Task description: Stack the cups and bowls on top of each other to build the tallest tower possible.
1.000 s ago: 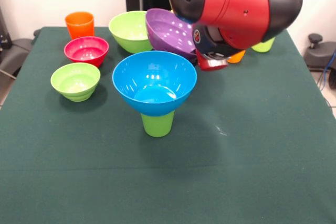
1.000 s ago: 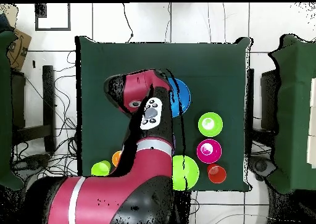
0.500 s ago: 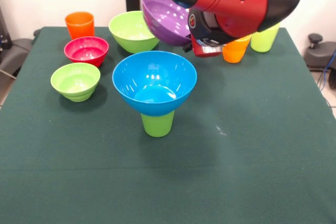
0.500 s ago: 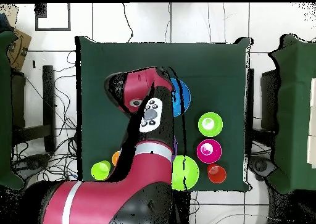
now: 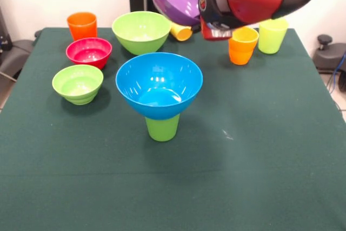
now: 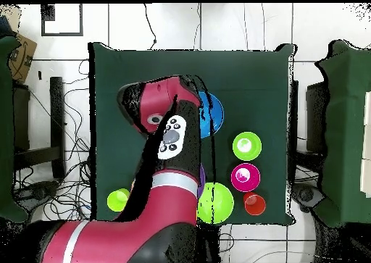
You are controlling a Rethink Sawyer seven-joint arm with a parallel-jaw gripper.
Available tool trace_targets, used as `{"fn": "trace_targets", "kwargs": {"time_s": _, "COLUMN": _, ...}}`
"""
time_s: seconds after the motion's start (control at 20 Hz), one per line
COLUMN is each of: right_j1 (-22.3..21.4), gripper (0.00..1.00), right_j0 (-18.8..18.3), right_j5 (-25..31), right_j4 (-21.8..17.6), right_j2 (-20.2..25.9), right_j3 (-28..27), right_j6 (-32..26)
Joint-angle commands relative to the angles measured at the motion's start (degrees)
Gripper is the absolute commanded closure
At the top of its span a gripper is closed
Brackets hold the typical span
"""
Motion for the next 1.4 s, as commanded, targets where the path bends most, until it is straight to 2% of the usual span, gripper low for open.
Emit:
{"fn": "trace_targets", "kwargs": {"time_s": 0.05, "right_j1": -7.0, "gripper": 1.0, "right_j0": -0.8, "right_j5": 9.0, "right_j4": -2.6, "right_j2": 3.4, "right_j3": -4.4, "right_j6": 3.4}}
{"fn": "trace_targets", "kwargs": {"time_s": 0.25, "right_j1": -9.7, "gripper": 1.0, "right_j0": -2.0, "right_j5": 14.5, "right_j4": -2.1, "right_j2": 4.8, "right_j3": -7.6, "right_j6": 0.6}}
{"fn": "trace_targets", "kwargs": {"time_s": 0.4, "right_j1": -10.9, "gripper": 1.0, "right_j0": -2.8, "right_j5": 16.4, "right_j4": -1.1, "right_j2": 6.0, "right_j3": -10.8, "right_j6": 0.1}}
{"fn": "trace_targets", "kwargs": {"time_s": 0.6, "right_j1": -11.1, "gripper": 1.0, "right_j0": -4.1, "right_j5": 17.7, "right_j4": 1.6, "right_j2": 8.2, "right_j3": -14.5, "right_j6": 2.2}}
{"fn": "trace_targets", "kwargs": {"time_s": 0.9, "right_j1": -10.9, "gripper": 1.0, "right_j0": -5.1, "right_j5": 24.7, "right_j4": 1.0, "right_j2": 9.4, "right_j3": -22.0, "right_j6": 1.1}}
{"fn": "trace_targets", "kwargs": {"time_s": 1.05, "right_j1": -9.7, "gripper": 1.0, "right_j0": -6.1, "right_j5": 24.6, "right_j4": 2.9, "right_j2": 10.0, "right_j3": -27.4, "right_j6": 4.8}}
{"fn": "trace_targets", "kwargs": {"time_s": 1.25, "right_j1": -8.0, "gripper": 1.0, "right_j0": -8.0, "right_j5": 21.0, "right_j4": 7.3, "right_j2": 10.6, "right_j3": -33.0, "right_j6": 11.9}}
{"fn": "trace_targets", "kwargs": {"time_s": 1.4, "right_j1": -5.3, "gripper": 1.0, "right_j0": -8.9, "right_j5": 22.1, "right_j4": 7.3, "right_j2": 7.7, "right_j3": -39.6, "right_j6": 17.9}}
